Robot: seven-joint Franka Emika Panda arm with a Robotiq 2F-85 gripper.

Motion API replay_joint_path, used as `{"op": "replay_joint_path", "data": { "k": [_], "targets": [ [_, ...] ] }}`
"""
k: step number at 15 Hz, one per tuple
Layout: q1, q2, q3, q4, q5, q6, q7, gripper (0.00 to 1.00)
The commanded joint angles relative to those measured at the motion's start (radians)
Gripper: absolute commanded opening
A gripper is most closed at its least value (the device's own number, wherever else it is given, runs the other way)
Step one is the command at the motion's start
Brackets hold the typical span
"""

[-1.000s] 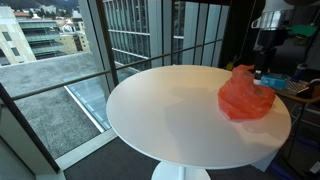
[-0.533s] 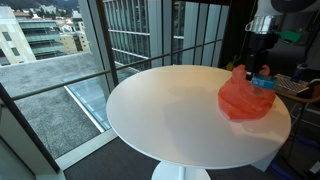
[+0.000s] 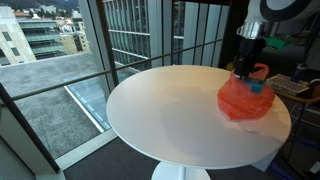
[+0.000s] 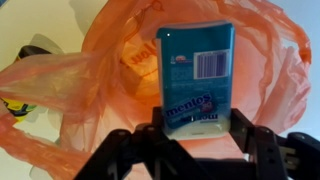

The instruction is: Pick up the blue and white translucent container and put it in the orange plastic

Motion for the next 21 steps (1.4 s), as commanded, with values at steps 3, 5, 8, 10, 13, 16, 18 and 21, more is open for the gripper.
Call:
{"op": "replay_joint_path", "data": {
  "k": [3, 5, 8, 10, 13, 16, 18, 21],
  "targets": [
    [0.008, 0.074, 0.005, 0.046, -0.006, 0.054, 0.056, 0.42],
    [0.007, 0.090, 0.004, 0.049, -0.006, 0.070, 0.054, 0.42],
    [0.004, 0.104, 0.006, 0.044, -0.003, 0.080, 0.043, 0.42],
    [0.002, 0.110, 0.007, 0.038, -0.002, 0.081, 0.037, 0.42],
    [0.003, 0.125, 0.007, 0.034, -0.006, 0.087, 0.035, 0.42],
    [0.004, 0.147, 0.003, 0.039, -0.015, 0.103, 0.037, 0.42],
    [0.004, 0.160, 0.000, 0.043, -0.018, 0.121, 0.040, 0.42],
    [0.002, 0.177, -0.005, 0.047, -0.021, 0.146, 0.042, 0.42]
  ]
}}
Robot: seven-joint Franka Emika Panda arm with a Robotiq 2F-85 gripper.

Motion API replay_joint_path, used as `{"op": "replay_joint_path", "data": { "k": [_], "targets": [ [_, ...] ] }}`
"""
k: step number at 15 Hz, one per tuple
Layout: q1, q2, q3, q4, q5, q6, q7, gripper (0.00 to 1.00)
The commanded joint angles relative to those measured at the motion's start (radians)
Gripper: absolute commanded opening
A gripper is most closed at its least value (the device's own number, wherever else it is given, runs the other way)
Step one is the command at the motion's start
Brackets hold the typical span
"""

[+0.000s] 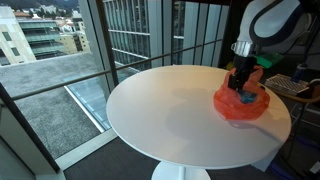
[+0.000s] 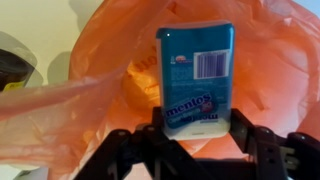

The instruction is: Pick up the blue and white translucent container and put it in the orange plastic

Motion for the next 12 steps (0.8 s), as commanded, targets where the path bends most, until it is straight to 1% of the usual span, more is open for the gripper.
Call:
{"op": "replay_joint_path", "data": {
  "k": [1, 3, 4, 5, 6, 7, 8, 9, 12],
  "targets": [
    [-0.005, 0.023, -0.007, 0.019, -0.021, 0.028, 0.014, 0.42],
    [-0.004, 0.030, -0.007, 0.017, -0.023, 0.034, 0.011, 0.42],
    [-0.005, 0.030, -0.004, 0.017, -0.022, 0.031, 0.006, 0.70],
    [-0.005, 0.030, -0.003, 0.016, -0.021, 0.029, 0.004, 0.92],
    [-0.006, 0.029, -0.001, 0.015, -0.020, 0.025, 0.000, 0.94],
    [-0.009, 0.025, 0.003, 0.014, -0.017, 0.019, -0.007, 0.93],
    [-0.011, 0.018, 0.008, 0.012, -0.013, 0.010, -0.017, 0.99],
    [-0.015, 0.009, 0.014, 0.009, -0.008, 0.000, -0.031, 1.00],
    [-0.022, -0.024, 0.032, -0.001, 0.000, -0.043, -0.070, 1.00]
  ]
}}
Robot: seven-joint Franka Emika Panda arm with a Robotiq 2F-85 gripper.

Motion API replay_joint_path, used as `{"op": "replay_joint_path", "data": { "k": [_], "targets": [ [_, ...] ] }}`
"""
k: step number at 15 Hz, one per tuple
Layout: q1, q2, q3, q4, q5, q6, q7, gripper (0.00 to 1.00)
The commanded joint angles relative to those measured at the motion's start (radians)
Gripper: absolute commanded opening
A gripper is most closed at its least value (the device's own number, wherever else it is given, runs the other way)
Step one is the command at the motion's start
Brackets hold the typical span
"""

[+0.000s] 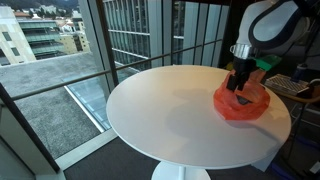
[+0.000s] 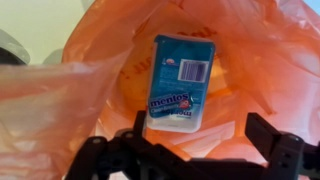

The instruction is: Pick up the blue and white translucent container and put it in the orange plastic

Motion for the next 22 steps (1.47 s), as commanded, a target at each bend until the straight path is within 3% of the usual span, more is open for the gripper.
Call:
{"op": "replay_joint_path", "data": {
  "k": [1, 13, 22],
  "targets": [
    [-0.021, -0.055, 0.031, -0.005, 0.002, -0.081, -0.062, 1.00],
    [-0.006, -0.239, 0.042, -0.017, -0.009, -0.335, -0.185, 1.00],
    [0.008, -0.416, 0.030, -0.058, -0.074, -0.415, -0.038, 1.00]
  ]
}}
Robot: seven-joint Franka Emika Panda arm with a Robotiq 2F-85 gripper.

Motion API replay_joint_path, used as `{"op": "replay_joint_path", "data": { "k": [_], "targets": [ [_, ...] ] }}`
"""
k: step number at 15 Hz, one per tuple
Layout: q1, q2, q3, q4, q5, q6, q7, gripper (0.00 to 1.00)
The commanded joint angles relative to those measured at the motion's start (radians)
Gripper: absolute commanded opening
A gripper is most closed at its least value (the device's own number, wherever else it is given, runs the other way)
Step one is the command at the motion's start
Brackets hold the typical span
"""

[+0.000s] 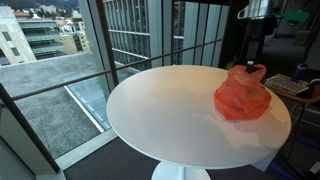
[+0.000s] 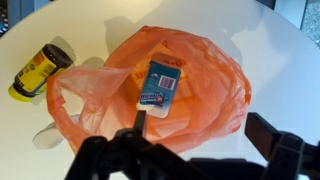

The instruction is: Pick up the blue and white translucent container and put it in the orange plastic

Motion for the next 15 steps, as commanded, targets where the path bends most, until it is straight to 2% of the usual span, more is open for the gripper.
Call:
{"op": "replay_joint_path", "data": {
  "k": [1, 10, 11, 15],
  "targets": [
    [0.005, -0.104, -0.007, -0.050, -0.033, -0.018, 0.094, 1.00],
    [0.003, -0.250, 0.000, -0.094, -0.044, -0.106, 0.195, 1.00],
    [0.006, -0.205, -0.006, -0.073, -0.020, -0.081, 0.158, 1.00],
    [0.006, -0.207, -0.006, -0.075, -0.020, -0.085, 0.160, 1.00]
  ]
}}
